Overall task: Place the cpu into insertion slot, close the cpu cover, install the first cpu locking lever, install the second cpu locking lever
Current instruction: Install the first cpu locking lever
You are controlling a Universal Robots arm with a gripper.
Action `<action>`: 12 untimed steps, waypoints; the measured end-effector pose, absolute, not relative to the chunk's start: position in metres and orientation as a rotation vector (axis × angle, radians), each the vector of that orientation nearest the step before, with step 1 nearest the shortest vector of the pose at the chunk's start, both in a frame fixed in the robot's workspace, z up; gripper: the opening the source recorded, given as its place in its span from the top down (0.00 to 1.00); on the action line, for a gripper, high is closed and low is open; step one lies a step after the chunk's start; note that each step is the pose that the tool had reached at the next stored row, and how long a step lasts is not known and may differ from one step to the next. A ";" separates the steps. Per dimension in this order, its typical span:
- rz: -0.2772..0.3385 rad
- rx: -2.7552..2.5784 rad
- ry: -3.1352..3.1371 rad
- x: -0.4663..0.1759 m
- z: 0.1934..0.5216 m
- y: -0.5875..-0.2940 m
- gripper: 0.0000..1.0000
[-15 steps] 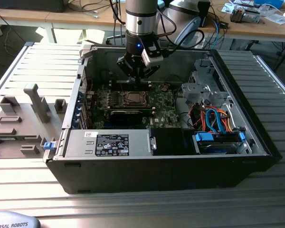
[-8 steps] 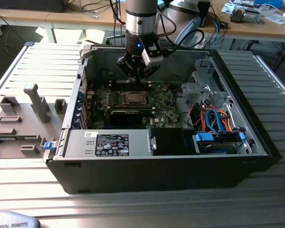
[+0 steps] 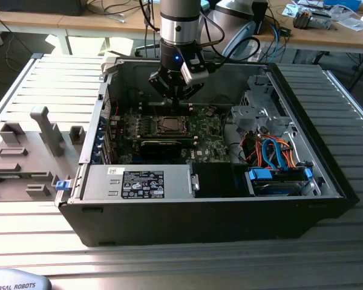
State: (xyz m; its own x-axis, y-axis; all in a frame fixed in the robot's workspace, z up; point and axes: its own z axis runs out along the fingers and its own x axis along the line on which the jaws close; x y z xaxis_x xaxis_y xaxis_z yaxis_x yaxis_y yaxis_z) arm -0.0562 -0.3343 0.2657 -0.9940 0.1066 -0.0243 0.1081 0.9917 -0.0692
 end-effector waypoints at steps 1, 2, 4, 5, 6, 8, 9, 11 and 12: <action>-0.110 0.167 3.115 -0.056 0.266 -0.334 0.89; -0.110 0.165 3.115 -0.056 0.266 -0.334 0.89; -0.110 0.163 3.115 -0.056 0.266 -0.334 0.89; -0.110 0.161 3.115 -0.056 0.266 -0.334 0.89; -0.110 0.160 3.115 -0.056 0.266 -0.334 0.89; -0.110 0.156 3.115 -0.056 0.266 -0.334 0.89; -0.110 0.154 3.115 -0.056 0.266 -0.334 0.89; -0.110 0.151 3.115 -0.056 0.266 -0.334 0.89; -0.110 0.150 3.115 -0.056 0.266 -0.334 0.89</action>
State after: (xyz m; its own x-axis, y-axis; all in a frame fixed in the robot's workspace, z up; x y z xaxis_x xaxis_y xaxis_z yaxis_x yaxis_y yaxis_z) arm -0.0562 -0.3343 0.2657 -0.9952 0.0949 -0.0243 0.0964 0.9929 -0.0692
